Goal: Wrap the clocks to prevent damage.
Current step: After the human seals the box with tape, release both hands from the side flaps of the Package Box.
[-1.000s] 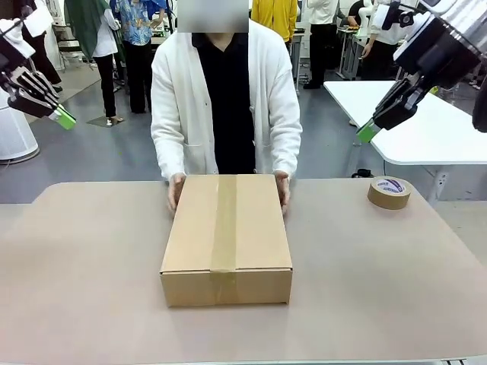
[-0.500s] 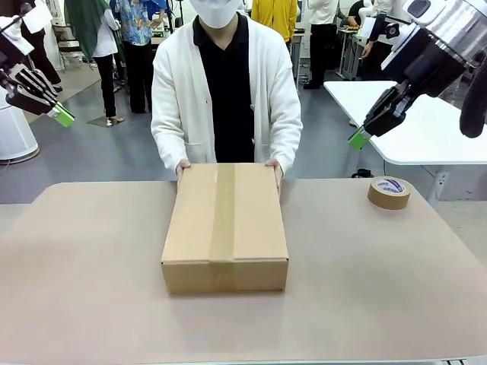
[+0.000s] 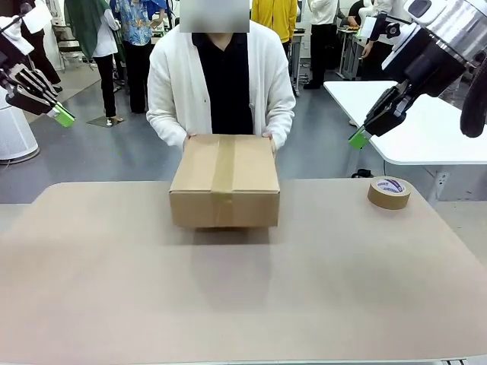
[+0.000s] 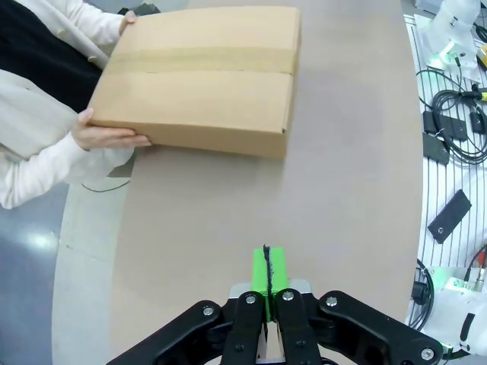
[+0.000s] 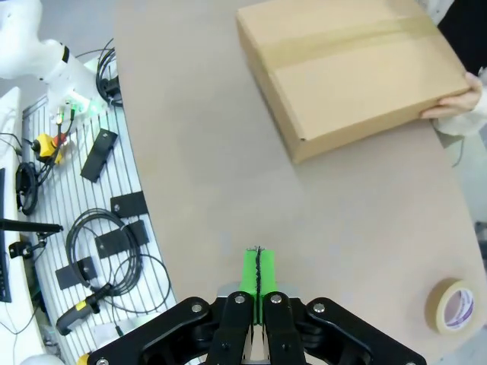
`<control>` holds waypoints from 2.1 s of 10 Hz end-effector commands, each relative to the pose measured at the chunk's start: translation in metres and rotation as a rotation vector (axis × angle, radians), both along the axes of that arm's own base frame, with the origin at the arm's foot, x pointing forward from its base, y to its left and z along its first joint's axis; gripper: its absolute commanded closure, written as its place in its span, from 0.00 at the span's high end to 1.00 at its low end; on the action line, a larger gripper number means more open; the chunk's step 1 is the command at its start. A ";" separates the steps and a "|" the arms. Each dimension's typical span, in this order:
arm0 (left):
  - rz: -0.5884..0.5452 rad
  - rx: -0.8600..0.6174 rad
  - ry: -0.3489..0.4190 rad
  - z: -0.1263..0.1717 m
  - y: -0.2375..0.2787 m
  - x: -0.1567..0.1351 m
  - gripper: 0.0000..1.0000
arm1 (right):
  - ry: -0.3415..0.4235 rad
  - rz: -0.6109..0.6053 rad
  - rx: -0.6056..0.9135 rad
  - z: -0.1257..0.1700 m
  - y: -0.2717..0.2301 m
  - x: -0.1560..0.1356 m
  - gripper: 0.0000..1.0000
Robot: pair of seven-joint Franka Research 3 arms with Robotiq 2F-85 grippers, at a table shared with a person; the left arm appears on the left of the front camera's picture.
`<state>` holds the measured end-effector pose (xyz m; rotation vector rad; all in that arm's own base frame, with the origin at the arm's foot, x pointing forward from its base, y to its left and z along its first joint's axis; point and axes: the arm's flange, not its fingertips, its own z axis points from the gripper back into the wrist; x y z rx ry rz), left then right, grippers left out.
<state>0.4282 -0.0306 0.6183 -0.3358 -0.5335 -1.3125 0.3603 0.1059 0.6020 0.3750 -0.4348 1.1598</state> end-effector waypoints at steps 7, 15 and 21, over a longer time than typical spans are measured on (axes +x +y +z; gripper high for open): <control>0.017 -0.142 0.039 0.018 0.005 0.001 1.00 | 0.014 0.063 0.131 -0.005 -0.009 0.006 1.00; 0.000 -0.097 0.101 0.011 -0.004 0.002 0.97 | 0.048 0.099 0.081 -0.008 -0.003 0.002 1.00; -0.014 -0.107 0.073 0.007 -0.002 -0.001 1.00 | 0.057 0.107 0.059 -0.008 0.001 -0.003 1.00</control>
